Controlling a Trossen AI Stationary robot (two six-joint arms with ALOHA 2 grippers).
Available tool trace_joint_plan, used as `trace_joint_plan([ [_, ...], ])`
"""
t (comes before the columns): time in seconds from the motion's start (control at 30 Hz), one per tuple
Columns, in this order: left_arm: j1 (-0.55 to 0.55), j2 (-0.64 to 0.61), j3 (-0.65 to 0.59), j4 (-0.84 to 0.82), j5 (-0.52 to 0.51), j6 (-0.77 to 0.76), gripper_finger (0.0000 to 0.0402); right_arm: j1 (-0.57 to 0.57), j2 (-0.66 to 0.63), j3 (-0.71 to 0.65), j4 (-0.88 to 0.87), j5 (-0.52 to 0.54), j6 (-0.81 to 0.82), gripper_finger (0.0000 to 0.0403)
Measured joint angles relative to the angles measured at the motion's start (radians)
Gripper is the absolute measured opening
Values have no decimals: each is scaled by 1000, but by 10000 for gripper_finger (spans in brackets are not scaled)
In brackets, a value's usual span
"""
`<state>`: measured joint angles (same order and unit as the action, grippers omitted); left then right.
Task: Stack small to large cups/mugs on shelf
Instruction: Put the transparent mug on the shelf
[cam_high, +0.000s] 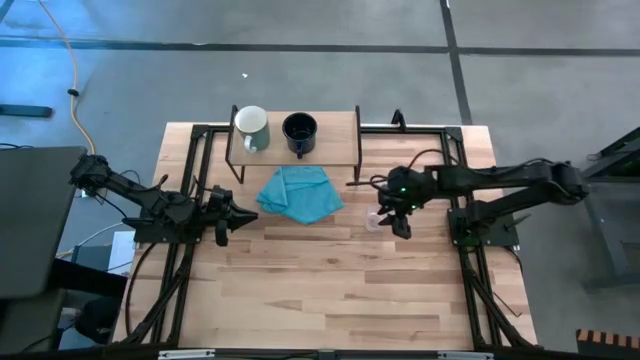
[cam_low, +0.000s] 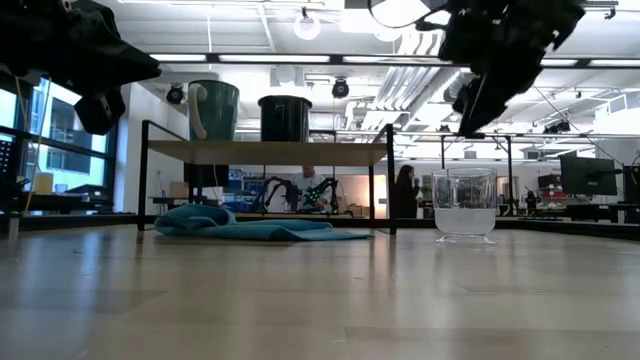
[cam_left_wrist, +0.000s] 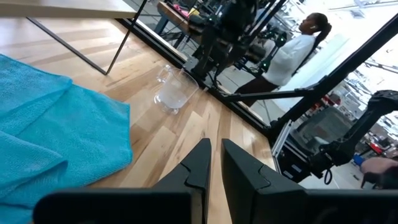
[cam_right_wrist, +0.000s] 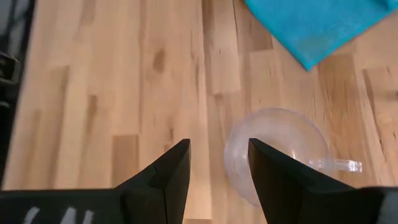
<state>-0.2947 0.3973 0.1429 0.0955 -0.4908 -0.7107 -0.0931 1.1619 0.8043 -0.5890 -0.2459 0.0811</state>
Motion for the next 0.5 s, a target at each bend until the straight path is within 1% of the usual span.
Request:
trace_joint_plan([
  [0.17, 0, 0, 0, 9, 1, -5, 26, -36, 54, 0, 4, 0, -38, 153],
  [0.3, 0, 0, 0, 8, 3, -27, 26, -79, 53, 0, 15, 14, -68, 153],
  [0.4, 0, 0, 0, 8, 6, -29, 26, -103, 45, 0, 17, 53, -94, 153],
  [0.5, 0, 0, 0, 8, 7, -30, 26, -120, 47, 0, 15, 54, -131, 153],
])
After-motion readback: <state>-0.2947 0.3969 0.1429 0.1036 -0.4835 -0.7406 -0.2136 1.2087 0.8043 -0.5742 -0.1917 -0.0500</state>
